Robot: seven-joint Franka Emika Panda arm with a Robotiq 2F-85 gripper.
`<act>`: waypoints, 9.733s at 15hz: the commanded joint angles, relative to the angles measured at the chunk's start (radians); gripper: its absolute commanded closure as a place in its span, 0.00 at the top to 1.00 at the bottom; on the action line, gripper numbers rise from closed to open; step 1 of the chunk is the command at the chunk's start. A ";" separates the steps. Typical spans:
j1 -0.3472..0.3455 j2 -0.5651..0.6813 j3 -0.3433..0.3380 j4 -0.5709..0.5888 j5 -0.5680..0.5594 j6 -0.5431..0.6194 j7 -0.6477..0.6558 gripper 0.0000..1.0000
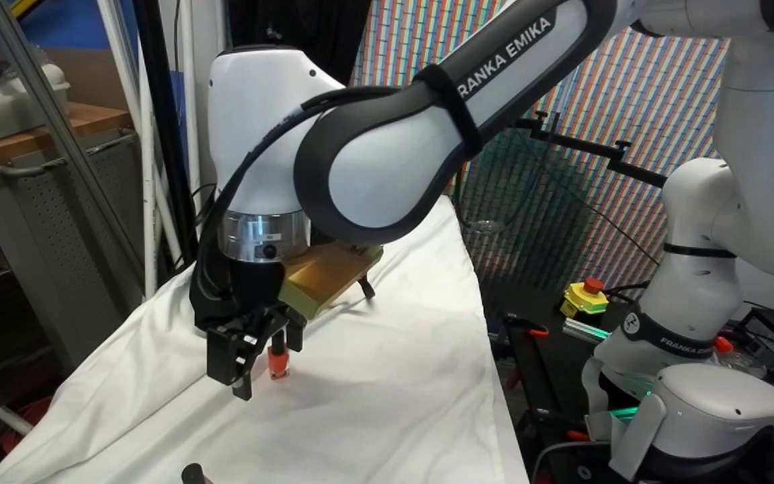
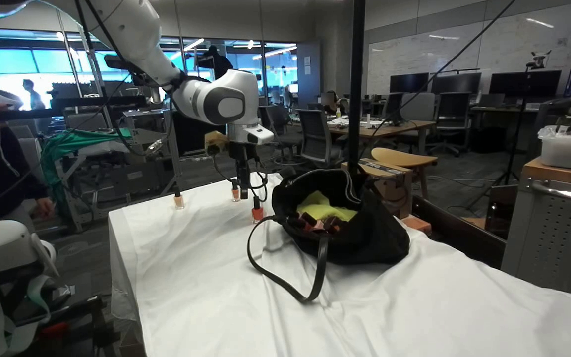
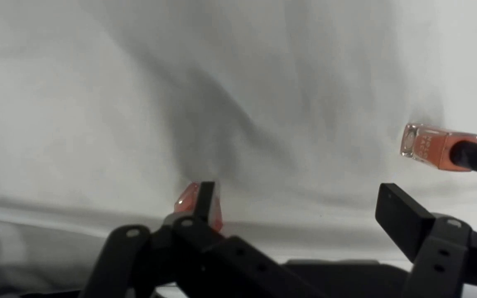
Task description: Put the nail polish bottles in the bag
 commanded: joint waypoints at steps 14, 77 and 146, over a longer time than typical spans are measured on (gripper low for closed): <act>0.031 0.043 -0.047 0.064 0.030 -0.082 0.127 1.00; 0.039 0.115 -0.122 0.032 -0.004 0.041 0.436 1.00; -0.109 -0.017 -0.276 -0.001 -0.337 0.237 0.203 0.91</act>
